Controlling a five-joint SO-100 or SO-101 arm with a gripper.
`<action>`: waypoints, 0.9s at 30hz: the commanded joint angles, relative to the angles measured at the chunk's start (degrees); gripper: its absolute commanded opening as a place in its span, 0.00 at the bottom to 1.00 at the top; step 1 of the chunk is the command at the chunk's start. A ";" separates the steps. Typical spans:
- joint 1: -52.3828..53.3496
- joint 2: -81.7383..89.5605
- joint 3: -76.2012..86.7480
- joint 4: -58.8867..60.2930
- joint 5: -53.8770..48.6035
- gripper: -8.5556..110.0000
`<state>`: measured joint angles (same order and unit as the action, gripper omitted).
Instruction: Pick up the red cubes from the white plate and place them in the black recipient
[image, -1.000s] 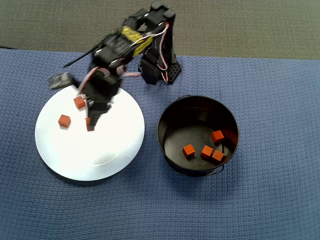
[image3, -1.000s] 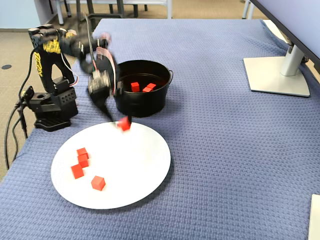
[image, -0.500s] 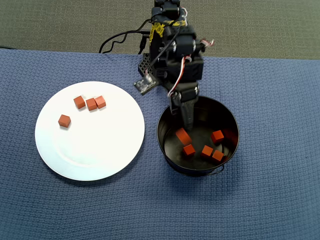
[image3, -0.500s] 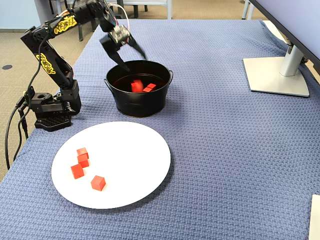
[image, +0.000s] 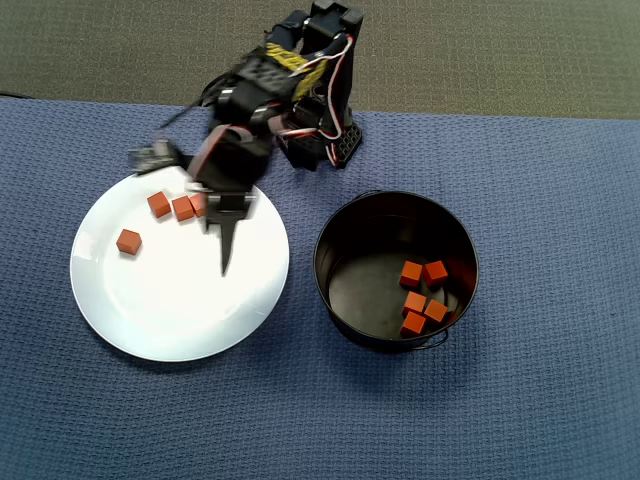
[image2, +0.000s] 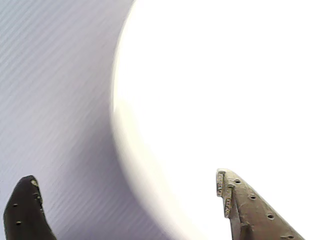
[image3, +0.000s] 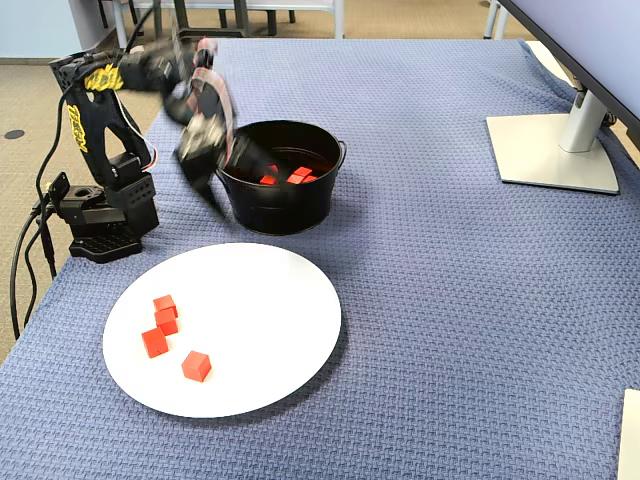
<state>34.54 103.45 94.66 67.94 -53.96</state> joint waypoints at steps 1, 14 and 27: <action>8.88 -4.13 0.53 -7.56 -4.13 0.38; 18.63 -23.12 -5.54 -6.94 2.55 0.27; 20.13 -38.32 -22.24 -1.23 2.99 0.26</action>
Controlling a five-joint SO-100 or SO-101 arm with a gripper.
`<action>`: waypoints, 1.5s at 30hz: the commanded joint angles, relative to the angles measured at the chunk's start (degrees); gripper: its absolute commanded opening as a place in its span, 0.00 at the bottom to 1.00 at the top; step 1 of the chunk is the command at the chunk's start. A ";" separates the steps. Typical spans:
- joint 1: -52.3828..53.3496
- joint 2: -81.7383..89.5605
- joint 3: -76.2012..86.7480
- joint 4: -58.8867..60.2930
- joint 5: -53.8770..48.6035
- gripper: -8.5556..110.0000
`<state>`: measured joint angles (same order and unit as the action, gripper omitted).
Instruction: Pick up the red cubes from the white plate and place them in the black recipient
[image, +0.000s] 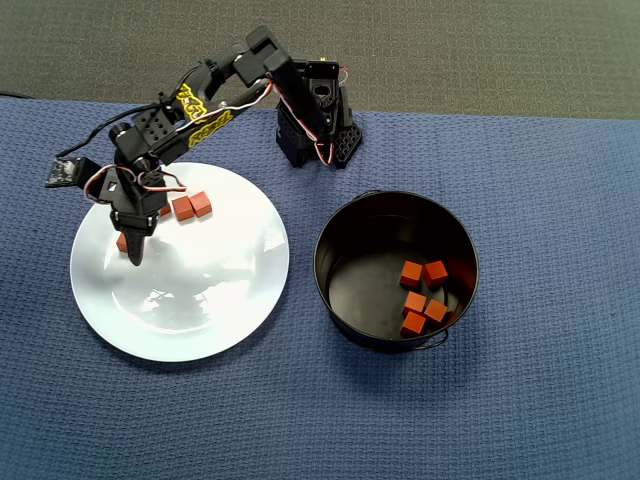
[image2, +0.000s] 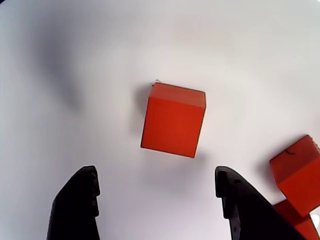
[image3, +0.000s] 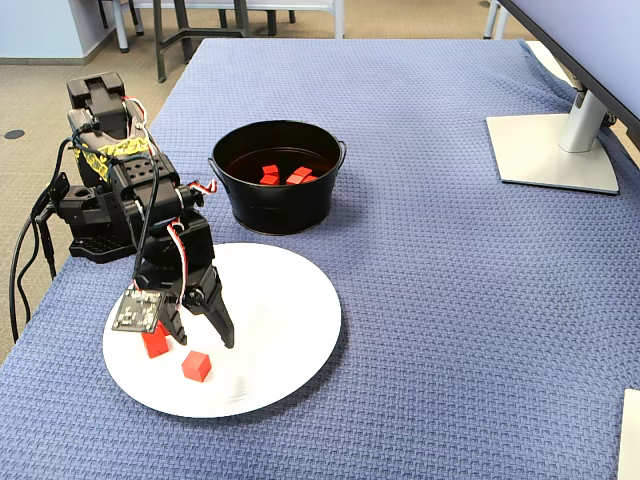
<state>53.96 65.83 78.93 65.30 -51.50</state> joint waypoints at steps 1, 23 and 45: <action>0.79 -1.49 -7.38 1.76 0.70 0.26; 2.46 -10.63 -19.78 8.00 1.93 0.13; -6.24 1.32 -19.95 9.32 17.23 0.07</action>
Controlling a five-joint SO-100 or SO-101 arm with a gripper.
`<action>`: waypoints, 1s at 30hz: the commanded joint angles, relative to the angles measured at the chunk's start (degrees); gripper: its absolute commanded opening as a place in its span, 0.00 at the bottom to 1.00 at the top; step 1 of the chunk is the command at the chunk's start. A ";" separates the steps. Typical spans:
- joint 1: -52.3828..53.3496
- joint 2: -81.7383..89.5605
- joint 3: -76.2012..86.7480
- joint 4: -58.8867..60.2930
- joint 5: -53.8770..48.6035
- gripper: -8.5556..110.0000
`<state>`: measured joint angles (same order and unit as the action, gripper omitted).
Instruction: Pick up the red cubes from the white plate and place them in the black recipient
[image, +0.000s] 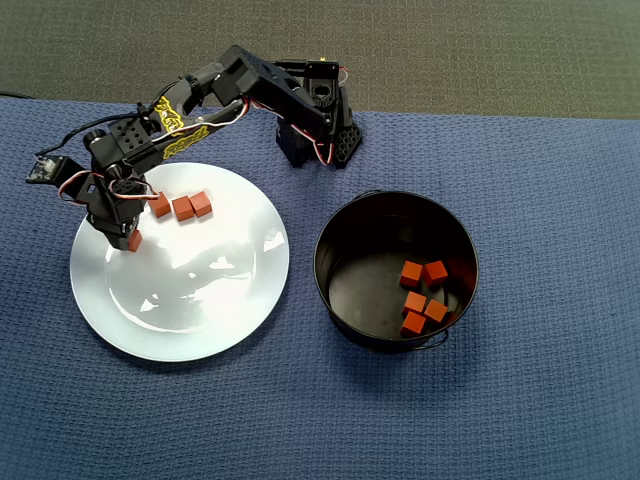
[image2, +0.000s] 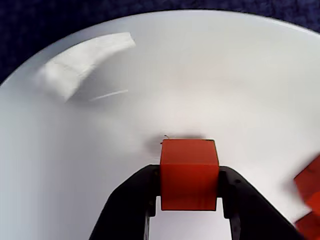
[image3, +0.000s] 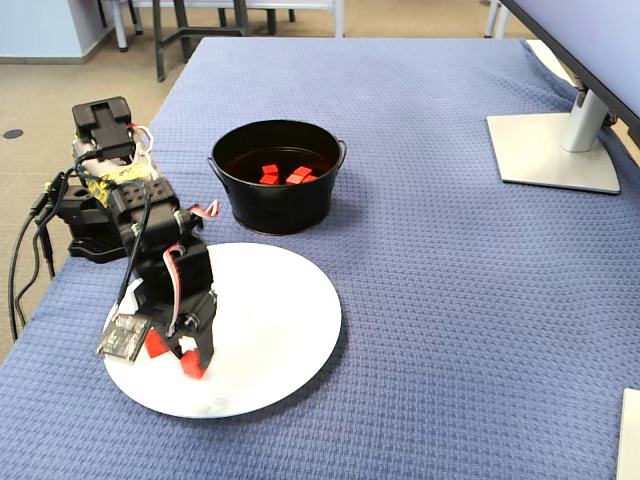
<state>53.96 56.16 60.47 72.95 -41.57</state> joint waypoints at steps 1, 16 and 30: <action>-8.44 13.71 -1.14 2.37 10.28 0.07; -53.17 48.78 10.55 17.40 34.98 0.07; -32.52 46.05 13.10 11.69 12.48 0.40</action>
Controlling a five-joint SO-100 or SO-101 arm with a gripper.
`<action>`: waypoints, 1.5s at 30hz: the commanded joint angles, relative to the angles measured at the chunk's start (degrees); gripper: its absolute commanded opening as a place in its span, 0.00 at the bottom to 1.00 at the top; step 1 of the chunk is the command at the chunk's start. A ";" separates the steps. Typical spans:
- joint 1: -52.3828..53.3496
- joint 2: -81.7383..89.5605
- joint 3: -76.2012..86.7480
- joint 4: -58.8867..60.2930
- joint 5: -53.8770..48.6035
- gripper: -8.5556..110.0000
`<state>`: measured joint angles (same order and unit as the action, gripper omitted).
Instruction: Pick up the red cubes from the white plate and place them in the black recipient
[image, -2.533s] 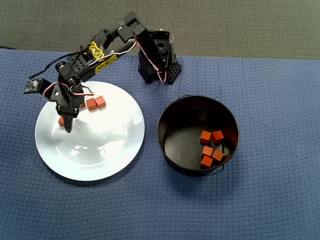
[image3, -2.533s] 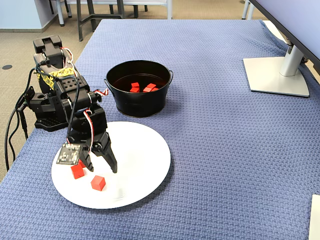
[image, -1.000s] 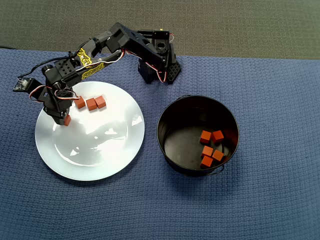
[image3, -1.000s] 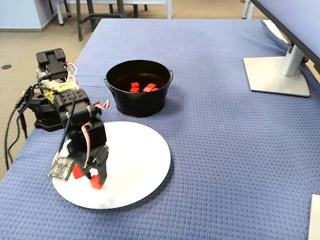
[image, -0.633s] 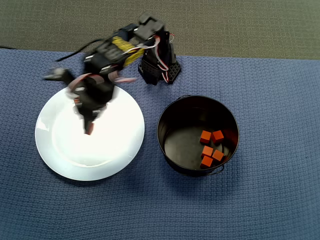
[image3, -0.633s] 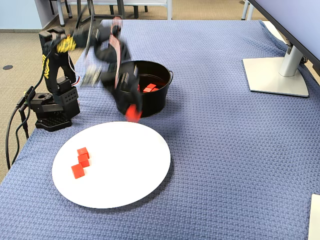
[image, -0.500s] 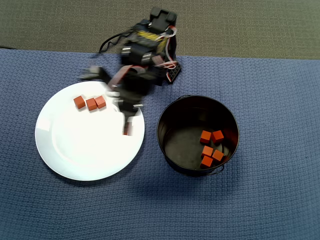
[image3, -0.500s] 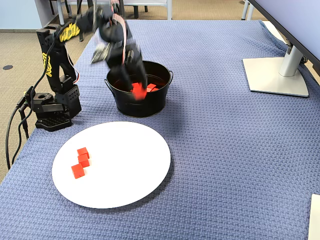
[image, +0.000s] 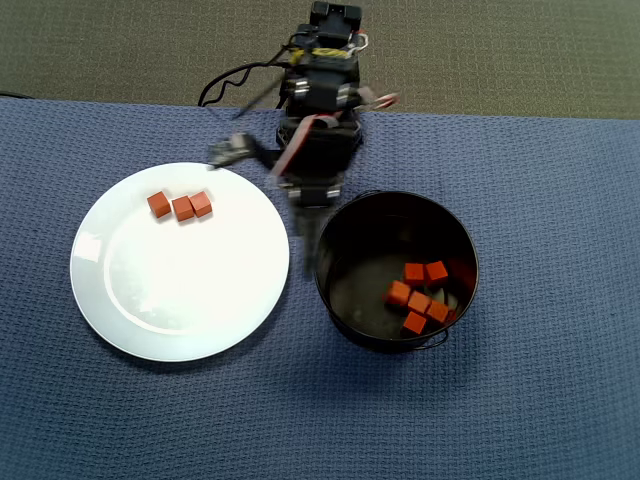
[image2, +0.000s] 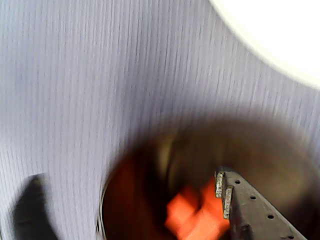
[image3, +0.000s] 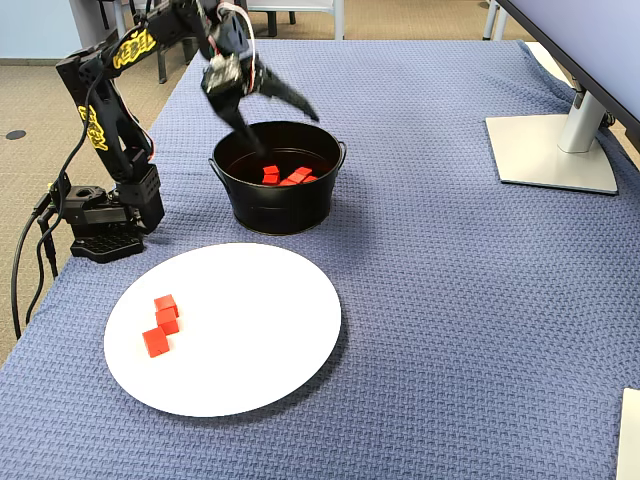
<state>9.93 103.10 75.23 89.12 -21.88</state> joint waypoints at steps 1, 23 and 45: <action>14.85 -2.02 -0.88 -5.71 -9.58 0.39; 51.50 -18.11 14.68 -25.49 -88.07 0.33; 52.12 -20.04 25.05 -35.95 -79.63 0.29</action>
<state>60.91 80.60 99.14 56.34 -102.66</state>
